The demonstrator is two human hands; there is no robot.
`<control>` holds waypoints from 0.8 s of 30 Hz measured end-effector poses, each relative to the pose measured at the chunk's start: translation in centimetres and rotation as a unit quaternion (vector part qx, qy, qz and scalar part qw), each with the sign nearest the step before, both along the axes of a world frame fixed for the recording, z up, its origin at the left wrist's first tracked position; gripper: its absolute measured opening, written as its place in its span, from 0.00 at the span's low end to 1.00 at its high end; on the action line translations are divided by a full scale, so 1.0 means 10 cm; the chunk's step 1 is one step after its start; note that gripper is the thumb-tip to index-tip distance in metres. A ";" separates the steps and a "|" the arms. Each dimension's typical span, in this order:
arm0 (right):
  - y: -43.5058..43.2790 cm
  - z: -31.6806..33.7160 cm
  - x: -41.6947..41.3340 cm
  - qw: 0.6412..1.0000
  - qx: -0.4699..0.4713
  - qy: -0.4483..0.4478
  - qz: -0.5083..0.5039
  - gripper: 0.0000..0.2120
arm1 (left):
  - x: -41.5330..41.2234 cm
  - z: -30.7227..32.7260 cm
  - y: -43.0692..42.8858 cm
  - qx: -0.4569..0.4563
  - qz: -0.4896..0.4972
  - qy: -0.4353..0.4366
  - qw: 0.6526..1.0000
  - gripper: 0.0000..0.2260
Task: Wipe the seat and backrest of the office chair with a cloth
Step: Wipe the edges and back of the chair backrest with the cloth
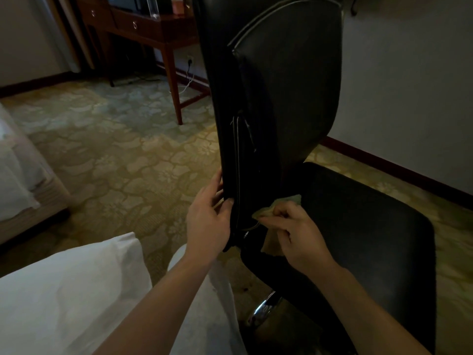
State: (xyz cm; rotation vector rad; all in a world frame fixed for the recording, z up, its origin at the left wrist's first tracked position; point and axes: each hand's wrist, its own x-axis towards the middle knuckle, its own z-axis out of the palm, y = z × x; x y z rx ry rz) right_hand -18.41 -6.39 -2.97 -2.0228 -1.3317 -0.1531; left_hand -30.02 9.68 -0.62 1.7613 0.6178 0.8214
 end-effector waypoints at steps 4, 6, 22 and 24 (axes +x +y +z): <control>0.06 0.18 -0.09 0.999 0.047 -0.009 -0.016 0.21 | 0.01 -0.03 0.00 -0.003 -0.007 -0.001 1.000 0.29; 0.13 0.30 -0.11 0.997 0.062 -0.024 -0.027 0.20 | 0.00 -0.03 0.00 -0.001 -0.003 0.000 1.000 0.29; -0.01 -0.06 -0.10 0.999 0.023 0.021 -0.033 0.20 | 0.01 -0.03 0.02 -0.004 -0.007 0.002 1.000 0.29; 0.03 0.10 -0.11 0.997 0.061 0.013 -0.035 0.19 | 0.01 -0.03 0.02 -0.004 -0.005 0.001 1.000 0.29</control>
